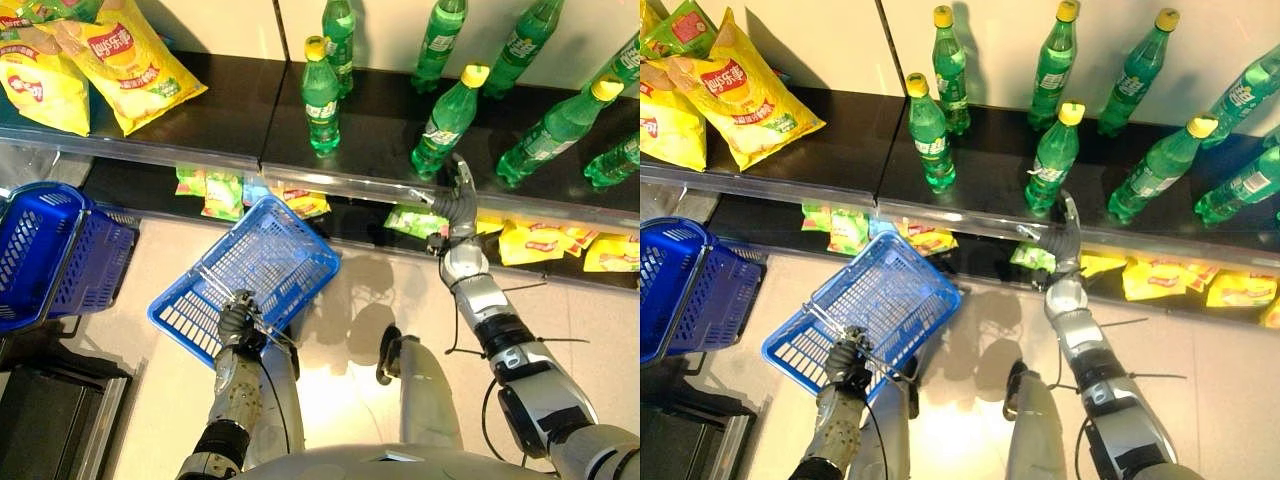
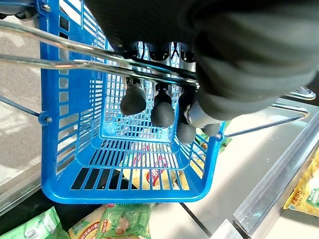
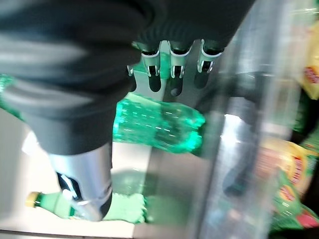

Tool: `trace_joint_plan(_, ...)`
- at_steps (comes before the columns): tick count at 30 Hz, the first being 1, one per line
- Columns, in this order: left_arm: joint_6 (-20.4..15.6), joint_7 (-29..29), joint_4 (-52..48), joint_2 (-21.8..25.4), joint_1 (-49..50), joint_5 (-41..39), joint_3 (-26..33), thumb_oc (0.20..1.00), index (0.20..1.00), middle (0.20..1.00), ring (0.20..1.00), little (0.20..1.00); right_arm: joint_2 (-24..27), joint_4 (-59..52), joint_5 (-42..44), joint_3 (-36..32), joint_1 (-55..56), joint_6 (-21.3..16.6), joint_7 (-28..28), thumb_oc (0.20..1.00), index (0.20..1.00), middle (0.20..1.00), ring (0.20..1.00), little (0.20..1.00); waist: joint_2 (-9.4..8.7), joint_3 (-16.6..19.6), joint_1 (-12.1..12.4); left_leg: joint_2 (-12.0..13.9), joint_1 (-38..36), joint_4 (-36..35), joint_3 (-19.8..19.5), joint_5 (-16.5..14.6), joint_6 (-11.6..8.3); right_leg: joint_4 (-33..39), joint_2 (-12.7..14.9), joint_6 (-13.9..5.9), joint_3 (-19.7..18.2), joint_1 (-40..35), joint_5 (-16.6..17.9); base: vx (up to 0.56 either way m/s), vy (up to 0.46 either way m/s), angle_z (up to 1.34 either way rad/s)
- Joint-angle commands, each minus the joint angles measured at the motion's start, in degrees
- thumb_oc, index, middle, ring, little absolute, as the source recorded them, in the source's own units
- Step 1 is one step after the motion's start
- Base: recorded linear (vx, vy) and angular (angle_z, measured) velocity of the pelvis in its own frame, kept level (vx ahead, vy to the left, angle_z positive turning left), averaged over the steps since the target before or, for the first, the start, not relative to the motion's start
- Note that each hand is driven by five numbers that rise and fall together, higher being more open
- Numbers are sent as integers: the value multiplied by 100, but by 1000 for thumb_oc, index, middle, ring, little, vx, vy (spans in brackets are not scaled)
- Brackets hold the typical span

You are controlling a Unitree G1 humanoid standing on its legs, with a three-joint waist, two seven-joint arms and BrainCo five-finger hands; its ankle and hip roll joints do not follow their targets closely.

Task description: Pick up the snacks into the basket

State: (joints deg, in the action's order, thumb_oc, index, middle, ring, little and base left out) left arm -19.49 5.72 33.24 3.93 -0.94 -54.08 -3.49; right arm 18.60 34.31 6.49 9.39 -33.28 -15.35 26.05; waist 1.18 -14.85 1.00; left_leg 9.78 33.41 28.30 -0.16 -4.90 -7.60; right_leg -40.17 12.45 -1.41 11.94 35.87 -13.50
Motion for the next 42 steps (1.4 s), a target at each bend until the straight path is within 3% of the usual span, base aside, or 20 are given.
trace_joint_plan(1, -418, -229, -643, 311, 107, -25, -240, 200, 200, 200, 200, 200, 249, 62, 146, -115, -568, -314, 172, 1000, 1000, 1000, 1000, 1000, 26, 344, 180, -128, 212, 288, -2, -156, 334, 543, 112, -497, -128, -382, 459, 0, 0, 0)
trace_joint_plan(26, -372, -216, -505, 366, 77, -229, -395, 200, 200, 200, 200, 200, 364, 1308, 276, 182, -2058, -103, 342, 1000, 1000, 1000, 1000, 1000, 37, 285, 309, -172, 318, 303, -25, -138, 322, 482, 106, -485, -169, -277, 448, 0, 0, 0)
trace_joint_plan(40, -346, -254, -480, 533, 129, -408, -470, 200, 200, 200, 200, 200, 448, 3202, 421, 853, -3693, 192, 241, 1000, 1000, 1000, 1000, 1000, 19, 375, 465, -230, 321, 202, -103, -53, 294, 451, 107, -485, -85, -306, 469, 0, -4, 4)
trace_joint_plan(42, -331, -270, -519, 557, 147, -416, -488, 200, 200, 200, 200, 200, 467, 3378, 418, 948, -3847, 238, 204, 200, 200, 200, 200, 200, 10, 358, 481, -243, 320, 202, -121, -40, 300, 444, 102, -476, -83, -326, 471, 0, 0, 0)
